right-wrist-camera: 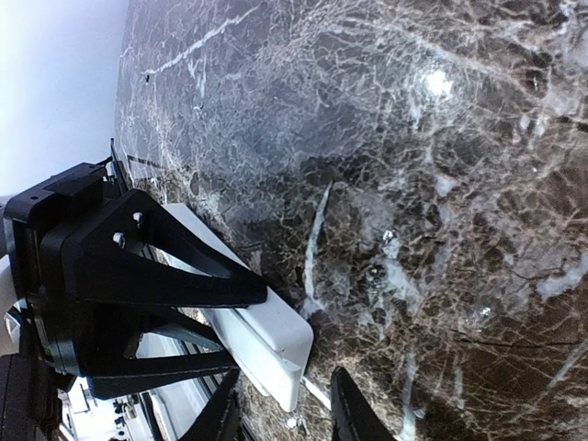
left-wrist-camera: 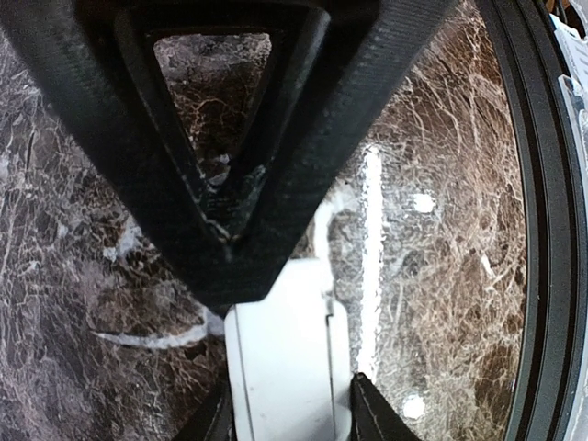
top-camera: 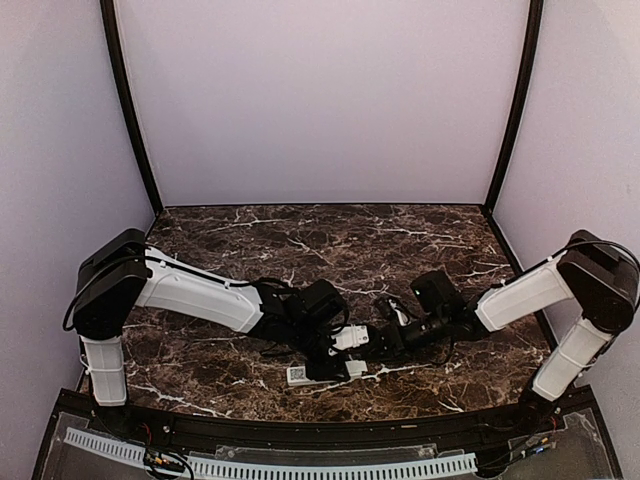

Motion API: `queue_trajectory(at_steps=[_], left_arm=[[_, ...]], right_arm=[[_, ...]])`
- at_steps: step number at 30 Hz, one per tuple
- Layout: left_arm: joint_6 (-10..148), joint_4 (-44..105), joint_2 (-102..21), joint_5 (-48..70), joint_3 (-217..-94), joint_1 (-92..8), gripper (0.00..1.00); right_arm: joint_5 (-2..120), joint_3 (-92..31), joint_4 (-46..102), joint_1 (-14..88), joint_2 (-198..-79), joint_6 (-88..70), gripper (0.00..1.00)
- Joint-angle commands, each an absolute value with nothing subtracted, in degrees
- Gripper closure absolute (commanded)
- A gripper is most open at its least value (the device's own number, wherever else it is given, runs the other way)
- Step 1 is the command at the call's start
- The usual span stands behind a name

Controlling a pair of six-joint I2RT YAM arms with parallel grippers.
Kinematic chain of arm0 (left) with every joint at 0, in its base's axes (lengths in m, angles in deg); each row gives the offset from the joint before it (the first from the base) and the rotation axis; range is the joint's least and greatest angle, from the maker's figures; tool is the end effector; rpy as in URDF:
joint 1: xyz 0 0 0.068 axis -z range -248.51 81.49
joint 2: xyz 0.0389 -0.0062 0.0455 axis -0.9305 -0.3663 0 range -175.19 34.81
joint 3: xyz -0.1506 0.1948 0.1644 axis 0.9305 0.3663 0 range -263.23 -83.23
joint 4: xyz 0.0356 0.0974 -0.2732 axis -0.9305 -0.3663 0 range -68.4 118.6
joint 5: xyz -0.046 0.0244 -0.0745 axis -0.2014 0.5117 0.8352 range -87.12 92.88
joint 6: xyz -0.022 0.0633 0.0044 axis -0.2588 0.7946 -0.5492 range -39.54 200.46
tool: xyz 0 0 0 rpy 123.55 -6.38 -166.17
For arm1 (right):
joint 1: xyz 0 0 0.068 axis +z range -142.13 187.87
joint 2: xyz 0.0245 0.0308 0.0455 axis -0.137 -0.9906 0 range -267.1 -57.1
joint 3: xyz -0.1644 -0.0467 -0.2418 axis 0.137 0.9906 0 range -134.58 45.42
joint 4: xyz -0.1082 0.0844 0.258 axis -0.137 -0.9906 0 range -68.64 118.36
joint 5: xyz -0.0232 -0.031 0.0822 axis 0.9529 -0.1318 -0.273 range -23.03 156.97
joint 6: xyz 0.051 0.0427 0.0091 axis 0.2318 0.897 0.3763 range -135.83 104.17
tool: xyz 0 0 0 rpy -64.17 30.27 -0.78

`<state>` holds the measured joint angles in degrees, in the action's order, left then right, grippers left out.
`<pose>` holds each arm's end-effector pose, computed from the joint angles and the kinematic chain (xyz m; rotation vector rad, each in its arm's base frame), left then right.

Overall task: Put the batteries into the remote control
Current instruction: Load the battery cover onto the remote control without the battery cover.

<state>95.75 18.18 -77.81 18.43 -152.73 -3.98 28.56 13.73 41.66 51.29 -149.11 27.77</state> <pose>0.1802 -0.4115 0.1323 1.7521 1.9131 -0.6773 0.1942 0.2295 0.1050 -0.3651 2.6926 1.4098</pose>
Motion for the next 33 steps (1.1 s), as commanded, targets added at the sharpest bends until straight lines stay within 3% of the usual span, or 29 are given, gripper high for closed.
queue_trajectory(at_steps=[1, 8, 14, 18, 22, 24, 26, 27, 28, 33], left_arm=[[95.67, 17.21, -78.05, 18.54, -152.12, -3.65, 0.62], [95.69, 17.11, -78.10, 18.45, -151.82, -3.65, 0.62], [96.32, 16.66, -77.85, 18.36, -151.63, -3.65, 0.56], [96.89, 17.14, -76.99, 17.90, -150.52, -3.65, 0.43], [97.62, 17.28, -76.00, 17.95, -149.38, -3.73, 0.40], [97.76, 17.60, -75.16, 17.97, -148.47, -3.74, 0.39], [98.10, 18.26, -73.47, 17.84, -147.30, -3.74, 0.39], [98.20, 18.80, -72.98, 17.67, -146.95, -3.74, 0.38], [98.54, 19.00, -72.12, 17.57, -146.05, -3.78, 0.37], [99.88, 18.67, -69.48, 17.81, -143.66, -4.12, 0.35]], right_arm=[[25.98, 14.75, 46.39, 50.94, -151.46, 29.48, 0.73], [25.52, 15.56, 47.29, 51.19, -151.33, 30.44, 0.79], [27.39, 13.76, 41.79, 51.12, -148.17, 28.15, 0.73], [30.58, 12.60, 36.30, 50.67, -144.81, 25.82, 0.64], [34.35, 12.09, 31.30, 50.20, -141.37, 23.77, 0.60], [36.77, 11.24, 28.02, 49.82, -139.50, 21.76, 0.47], [40.00, 10.08, 23.84, 49.50, -137.27, 19.38, 0.27], [41.87, 9.51, 22.07, 49.29, -135.94, 18.10, 0.08], [43.55, 8.99, 20.71, 49.08, -134.53, 16.89, 0.02], [53.40, 8.54, 19.20, 47.68, -124.93, 13.07, 0.01]])
